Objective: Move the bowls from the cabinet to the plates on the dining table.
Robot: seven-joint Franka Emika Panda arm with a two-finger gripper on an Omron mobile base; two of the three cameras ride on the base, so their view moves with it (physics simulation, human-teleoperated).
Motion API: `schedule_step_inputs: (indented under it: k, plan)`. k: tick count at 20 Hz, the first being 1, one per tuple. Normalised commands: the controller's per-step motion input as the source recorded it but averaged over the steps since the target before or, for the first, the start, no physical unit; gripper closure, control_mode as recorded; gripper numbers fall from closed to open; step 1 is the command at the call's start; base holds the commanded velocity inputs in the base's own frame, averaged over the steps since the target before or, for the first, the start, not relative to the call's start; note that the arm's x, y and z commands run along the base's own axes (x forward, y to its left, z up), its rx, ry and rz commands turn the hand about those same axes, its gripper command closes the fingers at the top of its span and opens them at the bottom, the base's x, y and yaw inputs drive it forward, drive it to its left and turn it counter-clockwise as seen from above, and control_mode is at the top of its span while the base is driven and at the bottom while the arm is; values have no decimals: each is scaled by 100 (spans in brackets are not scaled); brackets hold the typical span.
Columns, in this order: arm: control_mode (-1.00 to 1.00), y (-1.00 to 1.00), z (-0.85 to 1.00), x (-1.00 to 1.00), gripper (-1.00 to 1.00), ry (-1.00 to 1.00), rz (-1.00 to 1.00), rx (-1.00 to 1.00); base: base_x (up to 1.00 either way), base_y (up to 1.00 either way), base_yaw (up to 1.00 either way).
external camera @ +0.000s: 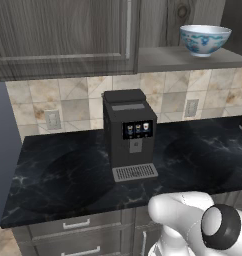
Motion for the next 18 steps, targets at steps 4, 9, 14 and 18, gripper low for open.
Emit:
schedule_step_inputs:
  k: [4,9,14,18]
  plan:
    - [-100,49,0,-22,-100,0,11,-5,0,0,0]
    - [-100,46,0,-20,-100,0,13,-4,0,0,0]
    - [-100,46,0,-19,-100,0,12,-4,0,0,0]
    - [-100,46,-1,-19,-100,0,12,-4,0,0,0]
